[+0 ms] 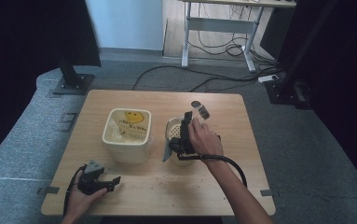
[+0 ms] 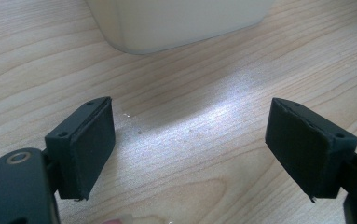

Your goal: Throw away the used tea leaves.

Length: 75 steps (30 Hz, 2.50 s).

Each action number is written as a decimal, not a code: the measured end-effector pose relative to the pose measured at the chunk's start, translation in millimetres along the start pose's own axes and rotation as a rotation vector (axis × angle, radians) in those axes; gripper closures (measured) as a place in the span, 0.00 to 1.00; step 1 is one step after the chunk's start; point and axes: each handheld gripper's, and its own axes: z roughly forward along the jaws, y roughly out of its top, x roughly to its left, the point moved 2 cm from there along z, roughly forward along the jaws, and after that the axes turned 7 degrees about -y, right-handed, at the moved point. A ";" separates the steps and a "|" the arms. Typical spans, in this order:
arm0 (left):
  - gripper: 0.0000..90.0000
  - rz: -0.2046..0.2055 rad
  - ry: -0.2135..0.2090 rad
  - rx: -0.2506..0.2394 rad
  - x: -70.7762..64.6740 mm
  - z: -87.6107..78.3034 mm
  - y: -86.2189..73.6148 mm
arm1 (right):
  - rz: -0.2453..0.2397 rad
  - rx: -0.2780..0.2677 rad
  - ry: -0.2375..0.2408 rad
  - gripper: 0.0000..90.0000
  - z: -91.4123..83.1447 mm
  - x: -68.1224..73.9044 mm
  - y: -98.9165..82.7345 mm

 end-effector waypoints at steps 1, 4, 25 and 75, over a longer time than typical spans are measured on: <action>0.18 0.001 -0.001 -0.001 -0.1 -0.3 0.0 | 0.003 0.001 0.012 0.41 0.5 -0.5 -0.2; 0.18 0.000 -0.001 -0.003 0.0 -1.0 0.3 | -0.007 0.006 0.011 0.41 2.5 -0.6 -2.2; 0.18 -0.009 0.001 -0.010 1.5 -2.5 1.6 | -0.266 0.015 -0.128 0.41 -1.1 -7.0 2.0; 0.17 -0.020 -0.005 -0.004 4.5 -2.8 2.3 | -0.206 0.046 -0.136 0.41 0.0 -14.7 -4.4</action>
